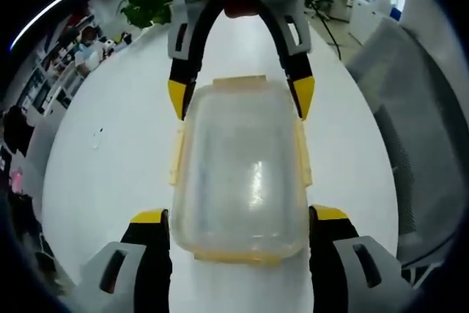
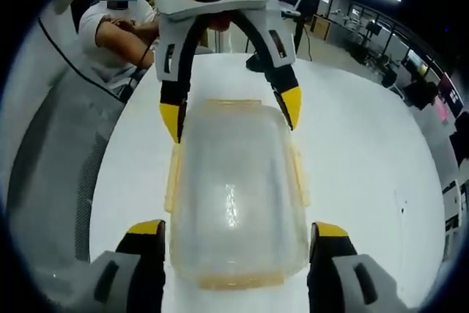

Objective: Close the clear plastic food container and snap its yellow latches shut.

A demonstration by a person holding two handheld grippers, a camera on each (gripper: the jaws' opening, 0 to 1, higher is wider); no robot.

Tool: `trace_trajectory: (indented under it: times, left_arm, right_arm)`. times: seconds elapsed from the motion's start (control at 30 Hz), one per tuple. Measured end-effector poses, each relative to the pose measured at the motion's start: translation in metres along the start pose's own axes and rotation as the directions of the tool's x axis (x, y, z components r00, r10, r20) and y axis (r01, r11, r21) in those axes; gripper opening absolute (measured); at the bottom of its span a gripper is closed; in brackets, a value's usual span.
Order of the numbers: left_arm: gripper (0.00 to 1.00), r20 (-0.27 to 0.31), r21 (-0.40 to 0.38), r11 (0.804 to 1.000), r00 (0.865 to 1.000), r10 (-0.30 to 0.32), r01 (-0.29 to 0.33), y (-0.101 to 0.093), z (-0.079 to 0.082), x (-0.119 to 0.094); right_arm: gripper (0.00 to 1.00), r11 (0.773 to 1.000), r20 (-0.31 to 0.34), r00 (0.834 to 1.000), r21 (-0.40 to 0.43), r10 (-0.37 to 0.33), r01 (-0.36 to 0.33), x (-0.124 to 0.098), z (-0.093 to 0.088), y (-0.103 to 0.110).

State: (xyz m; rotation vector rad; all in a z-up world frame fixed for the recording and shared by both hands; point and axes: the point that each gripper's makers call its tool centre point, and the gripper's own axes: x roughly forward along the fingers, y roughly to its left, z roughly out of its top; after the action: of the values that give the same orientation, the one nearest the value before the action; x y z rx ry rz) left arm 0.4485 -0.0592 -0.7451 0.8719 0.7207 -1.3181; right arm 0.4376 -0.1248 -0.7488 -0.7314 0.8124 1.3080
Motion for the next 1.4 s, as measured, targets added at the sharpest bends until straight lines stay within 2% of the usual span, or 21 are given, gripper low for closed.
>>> trace_trajectory:
  times: [0.03,0.07,0.1,0.13,0.23,0.3,0.33,0.43,0.57,0.63,0.7,0.8,0.9,0.97,1.0,1.03,1.1,1.2,1.27,1.3,1.4]
  left_arm:
    - [0.96,0.027,-0.047,0.999,1.0,0.003,-0.002,-0.001,0.004,-0.001]
    - [0.99,0.042,-0.092,0.996,0.999,0.008,-0.004,-0.002,0.006,-0.004]
    - [0.99,0.035,-0.104,0.994,0.999,0.022,-0.018,-0.001,0.004,-0.008]
    - [0.99,0.06,-0.122,0.992,0.998,0.016,-0.009,-0.004,0.007,-0.01]
    - [0.99,0.059,-0.134,0.99,0.997,0.048,-0.039,-0.003,0.002,-0.015]
    - [0.99,0.073,-0.191,0.98,0.995,0.064,-0.049,-0.005,0.002,-0.018]
    - [0.99,0.084,-0.216,0.974,0.992,0.093,-0.073,-0.002,0.002,-0.021]
    - [0.99,0.109,-0.271,0.96,0.988,0.108,-0.075,-0.006,0.001,-0.023]
    - [0.99,0.104,-0.296,0.95,0.986,0.133,-0.097,-0.009,-0.005,-0.024]
    - [0.99,0.105,-0.32,0.94,0.981,0.164,-0.123,-0.01,-0.007,-0.026]
    - [0.99,0.127,-0.351,0.927,0.974,0.187,-0.132,-0.012,-0.004,-0.029]
    - [0.99,0.134,-0.388,0.911,0.969,0.208,-0.142,-0.018,-0.006,-0.031]
    - [0.99,0.137,-0.42,0.894,0.963,0.232,-0.155,-0.024,-0.009,-0.033]
    - [0.99,0.14,-0.457,0.873,0.955,0.26,-0.171,-0.025,-0.01,-0.035]
    - [0.99,0.157,-0.473,0.868,0.955,0.254,-0.153,-0.03,-0.009,-0.036]
    - [0.99,0.161,-0.482,0.864,0.954,0.251,-0.146,-0.034,-0.009,-0.035]
    - [0.99,0.141,-0.47,0.864,0.952,0.273,-0.178,-0.038,-0.013,-0.036]
    - [0.99,0.154,-0.507,0.838,0.936,0.317,-0.201,-0.044,-0.013,-0.04]
    - [0.99,0.149,-0.514,0.829,0.929,0.339,-0.22,-0.047,-0.015,-0.042]
    - [0.99,0.142,-0.522,0.817,0.92,0.366,-0.245,-0.047,-0.017,-0.044]
    - [0.99,0.122,-0.53,0.798,0.905,0.407,-0.287,-0.049,-0.023,-0.052]
  right_arm:
    - [0.96,0.999,0.008,1.0,0.034,-0.026,0.026,-0.002,0.001,-0.002]
    - [0.98,0.993,0.021,0.998,0.103,-0.063,0.061,-0.005,0.002,-0.004]
    - [0.99,0.991,0.025,0.997,0.118,-0.068,0.064,-0.004,-0.001,-0.005]
    - [0.99,0.985,0.029,0.994,0.134,-0.11,0.105,-0.006,-0.005,-0.01]
    - [0.99,0.979,0.092,0.986,0.163,-0.139,0.123,-0.018,0.006,-0.003]
    - [0.99,0.972,0.092,0.983,0.193,-0.157,0.137,-0.023,0.007,-0.002]
    - [0.99,0.968,0.099,0.981,0.208,-0.165,0.142,-0.025,0.007,0.0]
    - [0.99,0.958,0.099,0.976,0.233,-0.195,0.168,-0.026,0.004,0.002]
    - [0.99,0.938,0.111,0.97,0.301,-0.215,0.173,-0.028,0.0,0.005]
    - [0.99,0.924,0.151,0.958,0.337,-0.242,0.18,-0.031,0.004,0.006]
    - [0.99,0.913,0.148,0.946,0.343,-0.287,0.223,-0.036,0.001,0.004]
    - [0.99,0.889,0.148,0.934,0.386,-0.324,0.247,-0.038,-0.004,0.006]
    - [0.99,0.872,0.143,0.93,0.417,-0.34,0.255,-0.038,-0.011,0.013]
    - [0.99,0.865,0.139,0.923,0.421,-0.358,0.272,-0.038,-0.014,0.017]
    - [0.99,0.861,0.147,0.921,0.431,-0.362,0.27,-0.038,-0.014,0.021]
    - [0.99,0.86,0.154,0.919,0.435,-0.363,0.267,-0.038,-0.014,0.023]
    - [0.99,0.855,0.156,0.917,0.445,-0.367,0.267,-0.037,-0.015,0.028]
    - [0.99,0.849,0.154,0.913,0.451,-0.377,0.275,-0.037,-0.016,0.035]
    - [0.99,0.844,0.157,0.91,0.46,-0.384,0.277,-0.038,-0.018,0.04]
    - [0.99,0.841,0.157,0.909,0.464,-0.386,0.277,-0.039,-0.02,0.043]
    - [0.99,0.831,0.162,0.902,0.48,-0.4,0.282,-0.041,-0.024,0.051]
